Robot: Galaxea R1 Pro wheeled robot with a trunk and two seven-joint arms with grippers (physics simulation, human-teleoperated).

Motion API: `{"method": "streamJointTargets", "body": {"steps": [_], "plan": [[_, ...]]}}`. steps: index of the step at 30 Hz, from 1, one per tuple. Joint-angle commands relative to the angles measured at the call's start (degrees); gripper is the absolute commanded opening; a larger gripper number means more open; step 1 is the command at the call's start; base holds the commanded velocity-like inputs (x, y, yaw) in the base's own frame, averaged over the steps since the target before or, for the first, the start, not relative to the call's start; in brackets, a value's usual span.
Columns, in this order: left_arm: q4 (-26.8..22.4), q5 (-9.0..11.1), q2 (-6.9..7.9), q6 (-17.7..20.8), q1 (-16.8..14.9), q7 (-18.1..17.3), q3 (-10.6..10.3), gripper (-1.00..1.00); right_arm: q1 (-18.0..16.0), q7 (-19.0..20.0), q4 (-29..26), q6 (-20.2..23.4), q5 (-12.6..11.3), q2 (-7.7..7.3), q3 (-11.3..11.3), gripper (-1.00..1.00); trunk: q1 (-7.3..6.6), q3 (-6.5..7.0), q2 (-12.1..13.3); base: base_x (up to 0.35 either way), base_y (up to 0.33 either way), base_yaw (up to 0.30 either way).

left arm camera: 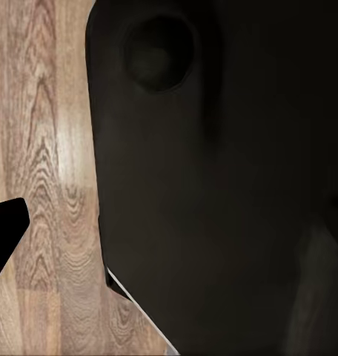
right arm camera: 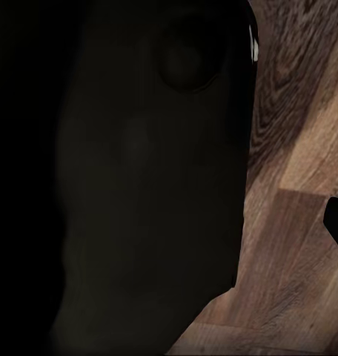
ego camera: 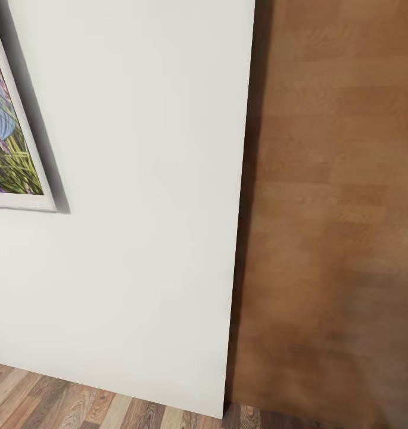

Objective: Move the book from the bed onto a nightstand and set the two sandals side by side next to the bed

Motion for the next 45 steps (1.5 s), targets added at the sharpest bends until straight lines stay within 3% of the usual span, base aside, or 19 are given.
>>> {"method": "streamJointTargets", "body": {"steps": [1,27,45], "plan": [[-0.3,0.1,-0.3,0.3,0.2,-0.3,-0.1,1.0,-0.2,0.3,0.1,-0.3,0.0,-0.08,-0.1,1.0,0.0,-0.03,0.0,0.0,0.0,0.0],[-3.3,0.2,-0.26,0.6,0.2,-0.3,-0.1,1.0,-0.2,0.3,0.1,-0.2,0.0,-0.09,-0.3,1.0,0.0,-0.02,0.0,0.0,0.0,0.005],[-3.3,0.2,-0.26,0.6,0.2,-0.3,-0.1,1.0,-0.2,0.3,0.1,-0.2,-0.1,-0.27,-0.4,1.0,0.0,-0.01,0.0,0.0,0.0,0.26]]}}
